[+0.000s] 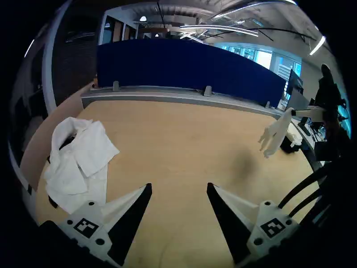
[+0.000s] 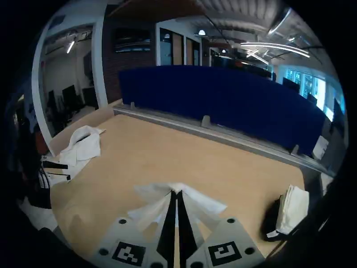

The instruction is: Fold towel

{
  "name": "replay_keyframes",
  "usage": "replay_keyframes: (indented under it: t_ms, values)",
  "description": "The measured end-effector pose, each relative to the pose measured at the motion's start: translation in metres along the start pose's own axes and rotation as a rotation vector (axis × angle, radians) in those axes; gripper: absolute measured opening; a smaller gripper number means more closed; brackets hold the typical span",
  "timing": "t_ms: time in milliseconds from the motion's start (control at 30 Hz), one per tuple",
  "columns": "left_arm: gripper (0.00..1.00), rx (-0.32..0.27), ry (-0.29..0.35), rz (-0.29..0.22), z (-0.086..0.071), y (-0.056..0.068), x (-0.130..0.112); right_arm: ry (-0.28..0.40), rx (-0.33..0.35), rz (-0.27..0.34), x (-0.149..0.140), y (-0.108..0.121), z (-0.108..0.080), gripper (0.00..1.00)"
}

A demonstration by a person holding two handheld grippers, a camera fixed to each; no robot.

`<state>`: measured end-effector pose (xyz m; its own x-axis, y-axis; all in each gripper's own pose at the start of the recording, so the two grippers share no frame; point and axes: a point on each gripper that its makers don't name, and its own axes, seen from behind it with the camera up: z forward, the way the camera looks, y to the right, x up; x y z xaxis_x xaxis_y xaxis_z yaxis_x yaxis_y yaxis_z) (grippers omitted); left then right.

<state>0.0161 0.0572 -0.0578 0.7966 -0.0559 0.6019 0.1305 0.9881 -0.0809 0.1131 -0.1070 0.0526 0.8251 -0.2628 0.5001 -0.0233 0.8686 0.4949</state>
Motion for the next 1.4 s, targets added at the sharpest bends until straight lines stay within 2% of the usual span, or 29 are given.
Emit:
replay_keyframes:
  t_ms: [267, 567, 800, 1167, 1400]
  values:
    - [0.91, 0.004, -0.002, 0.003, 0.001, 0.004, 0.000, -0.034, -0.036, -0.001, -0.010, 0.047, -0.009, 0.02]
    - [0.91, 0.008, -0.006, 0.005, 0.003, 0.006, 0.000, -0.064, -0.072, -0.006, -0.020, 0.081, -0.012, 0.02]
    - [0.91, 0.010, -0.007, 0.010, 0.003, 0.008, 0.002, -0.068, -0.086, 0.018, -0.025, 0.098, -0.007, 0.02]
    - [0.91, 0.022, -0.013, 0.008, 0.000, 0.004, -0.002, -0.077, -0.102, 0.044, -0.030, 0.118, 0.008, 0.02]
    - [0.91, 0.024, -0.015, 0.014, -0.002, 0.005, -0.003, -0.107, -0.104, 0.070, -0.057, 0.127, 0.011, 0.02]
